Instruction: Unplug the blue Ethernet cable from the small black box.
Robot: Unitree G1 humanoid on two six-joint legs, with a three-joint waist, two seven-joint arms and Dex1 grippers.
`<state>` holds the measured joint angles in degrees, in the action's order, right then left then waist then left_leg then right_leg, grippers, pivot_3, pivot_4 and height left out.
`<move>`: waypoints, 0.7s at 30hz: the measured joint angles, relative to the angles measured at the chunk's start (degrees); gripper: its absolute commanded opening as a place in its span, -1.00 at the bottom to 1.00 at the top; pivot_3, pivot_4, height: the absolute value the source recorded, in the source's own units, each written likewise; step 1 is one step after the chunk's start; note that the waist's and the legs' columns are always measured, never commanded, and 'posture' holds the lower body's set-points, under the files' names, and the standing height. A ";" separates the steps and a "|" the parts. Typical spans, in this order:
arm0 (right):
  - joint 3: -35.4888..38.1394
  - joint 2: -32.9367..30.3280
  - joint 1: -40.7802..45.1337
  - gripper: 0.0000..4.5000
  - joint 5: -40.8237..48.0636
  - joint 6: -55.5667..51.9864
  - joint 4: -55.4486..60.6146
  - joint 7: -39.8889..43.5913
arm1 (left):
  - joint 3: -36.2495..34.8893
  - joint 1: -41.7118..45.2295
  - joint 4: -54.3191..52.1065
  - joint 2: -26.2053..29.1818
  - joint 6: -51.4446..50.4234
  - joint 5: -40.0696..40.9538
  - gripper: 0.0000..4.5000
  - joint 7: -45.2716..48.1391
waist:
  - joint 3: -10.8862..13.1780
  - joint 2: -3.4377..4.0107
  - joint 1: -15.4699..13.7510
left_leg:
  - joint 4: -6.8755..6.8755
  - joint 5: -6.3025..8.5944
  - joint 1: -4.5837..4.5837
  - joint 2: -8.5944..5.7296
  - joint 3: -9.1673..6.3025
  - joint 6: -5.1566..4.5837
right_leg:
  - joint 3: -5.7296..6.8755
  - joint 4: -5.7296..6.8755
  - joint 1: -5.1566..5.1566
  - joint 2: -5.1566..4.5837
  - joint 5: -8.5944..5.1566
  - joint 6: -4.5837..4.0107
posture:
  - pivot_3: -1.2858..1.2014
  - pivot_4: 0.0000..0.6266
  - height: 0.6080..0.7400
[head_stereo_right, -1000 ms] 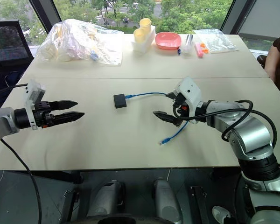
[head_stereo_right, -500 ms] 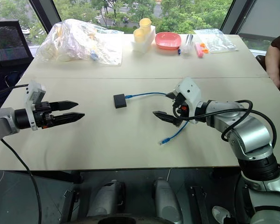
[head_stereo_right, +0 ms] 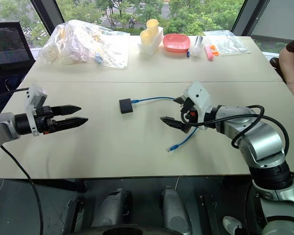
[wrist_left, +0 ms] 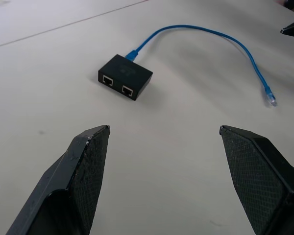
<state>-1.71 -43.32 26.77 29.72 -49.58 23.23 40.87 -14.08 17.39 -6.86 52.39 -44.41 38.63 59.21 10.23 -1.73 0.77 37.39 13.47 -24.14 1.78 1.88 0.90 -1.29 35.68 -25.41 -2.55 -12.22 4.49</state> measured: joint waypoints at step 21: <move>-19.94 31.09 45.30 1.00 -33.13 49.32 -93.06 5.06 | 2.76 5.70 7.17 6.15 6.42 -6.27 0.67 9.12 | 0.02 -0.01 1.92 | -0.41 0.02 0.21 0.03 0.10 -0.02 | -0.08 0.36 -0.13 0.06 0.06 0.26 | 0.03 -0.52 1.00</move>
<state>-21.65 -12.24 72.07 -3.41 -0.26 -69.82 45.94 -11.32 23.09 0.31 58.54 -38.00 32.36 68.33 10.25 -1.75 2.70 36.98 13.49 -23.93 1.81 1.98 0.88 -1.36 36.05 -25.55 -2.49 -12.16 4.76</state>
